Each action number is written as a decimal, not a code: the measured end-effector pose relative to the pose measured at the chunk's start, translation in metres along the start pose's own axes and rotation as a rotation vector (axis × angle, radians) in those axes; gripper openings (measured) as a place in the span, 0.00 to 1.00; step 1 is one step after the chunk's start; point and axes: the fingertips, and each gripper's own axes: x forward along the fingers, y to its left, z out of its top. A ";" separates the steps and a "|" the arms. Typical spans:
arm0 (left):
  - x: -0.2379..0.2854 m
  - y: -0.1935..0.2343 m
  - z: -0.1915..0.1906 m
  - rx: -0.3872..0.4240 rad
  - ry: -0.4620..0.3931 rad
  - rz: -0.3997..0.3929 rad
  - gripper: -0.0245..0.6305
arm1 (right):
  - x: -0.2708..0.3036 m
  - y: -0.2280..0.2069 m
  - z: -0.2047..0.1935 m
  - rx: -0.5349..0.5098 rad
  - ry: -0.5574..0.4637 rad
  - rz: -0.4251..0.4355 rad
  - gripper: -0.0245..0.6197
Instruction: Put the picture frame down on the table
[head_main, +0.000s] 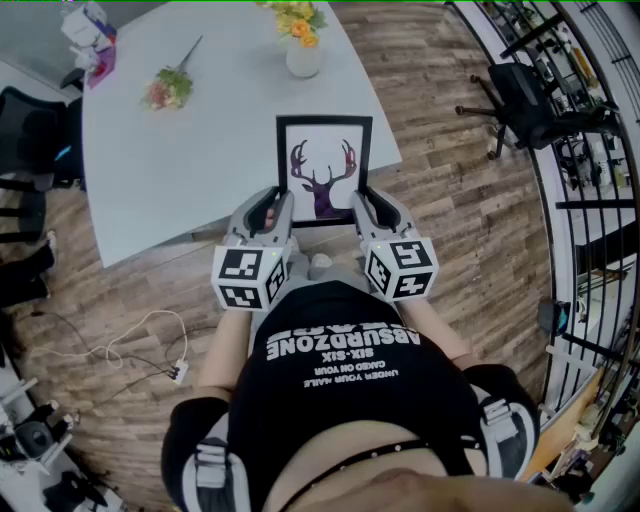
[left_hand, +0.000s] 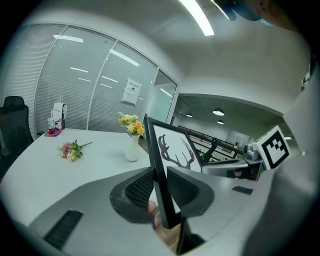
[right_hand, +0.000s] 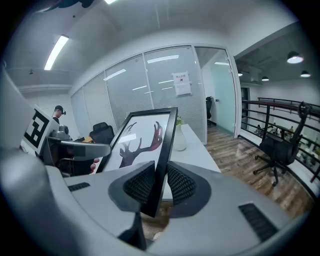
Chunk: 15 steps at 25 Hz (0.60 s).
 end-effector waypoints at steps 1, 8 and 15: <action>0.000 0.003 -0.001 -0.002 0.002 -0.004 0.18 | 0.003 0.001 0.000 -0.001 0.004 0.001 0.18; 0.004 0.028 -0.001 -0.011 0.019 -0.015 0.18 | 0.029 0.011 0.000 0.013 0.027 -0.008 0.18; 0.026 0.057 0.004 0.002 0.054 -0.081 0.18 | 0.058 0.013 0.006 0.032 0.024 -0.064 0.18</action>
